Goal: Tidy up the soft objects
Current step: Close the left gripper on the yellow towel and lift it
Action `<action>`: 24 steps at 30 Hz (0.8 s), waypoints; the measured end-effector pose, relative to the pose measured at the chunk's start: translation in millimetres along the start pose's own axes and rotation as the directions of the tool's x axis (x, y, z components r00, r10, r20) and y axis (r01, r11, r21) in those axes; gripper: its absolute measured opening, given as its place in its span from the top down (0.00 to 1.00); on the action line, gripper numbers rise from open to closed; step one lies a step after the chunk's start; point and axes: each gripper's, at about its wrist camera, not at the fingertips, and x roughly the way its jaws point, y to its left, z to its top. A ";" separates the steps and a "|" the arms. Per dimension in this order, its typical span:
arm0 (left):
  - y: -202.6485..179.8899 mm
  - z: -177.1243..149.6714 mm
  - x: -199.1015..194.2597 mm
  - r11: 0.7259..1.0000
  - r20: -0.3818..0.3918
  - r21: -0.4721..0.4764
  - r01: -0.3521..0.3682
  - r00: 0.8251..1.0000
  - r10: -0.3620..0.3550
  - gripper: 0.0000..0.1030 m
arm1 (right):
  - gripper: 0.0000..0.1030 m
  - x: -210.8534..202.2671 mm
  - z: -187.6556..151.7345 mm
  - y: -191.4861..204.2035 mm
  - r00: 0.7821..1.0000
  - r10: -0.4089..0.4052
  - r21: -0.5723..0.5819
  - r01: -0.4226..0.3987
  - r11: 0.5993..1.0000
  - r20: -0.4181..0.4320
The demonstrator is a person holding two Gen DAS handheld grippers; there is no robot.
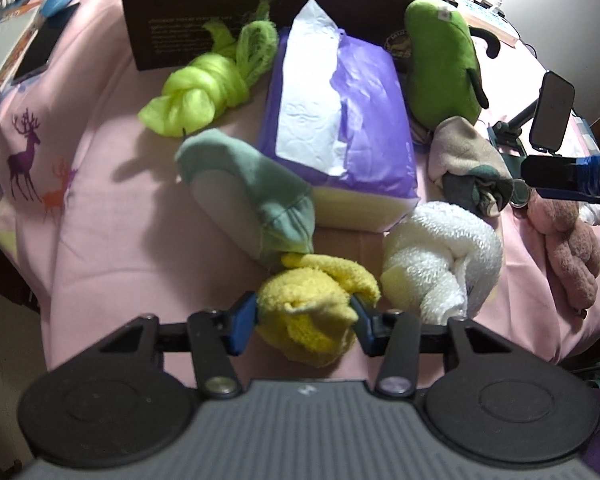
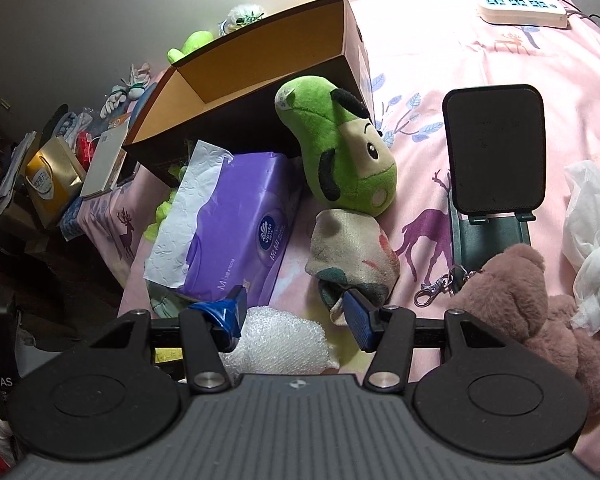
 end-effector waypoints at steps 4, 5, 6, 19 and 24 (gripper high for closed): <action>1.8 -1.3 -2.8 1.000 0.008 0.008 0.005 1.000 -0.006 0.57 | 0.64 2.8 1.0 1.1 1.000 -0.003 -0.005 0.003 1.000 -0.009; 2.2 -2.0 -4.3 1.000 0.009 0.008 0.008 1.000 -0.008 0.57 | 0.64 3.6 1.1 1.3 1.000 -0.003 -0.007 0.003 1.000 -0.012; 2.3 -2.8 -6.9 1.000 0.011 0.010 0.010 1.000 -0.010 0.57 | 0.64 4.3 1.2 1.5 1.000 -0.003 -0.009 0.002 1.000 -0.014; 2.5 13.0 -79.9 0.996 0.174 0.076 0.048 0.983 -0.061 0.57 | 0.63 12.6 0.1 1.5 0.999 0.011 -0.007 -0.012 1.000 -0.033; 2.3 54.4 -94.6 0.997 0.283 0.076 0.022 0.958 -0.043 0.57 | 0.64 10.0 -0.5 -0.6 1.000 0.002 0.017 -0.002 1.000 -0.017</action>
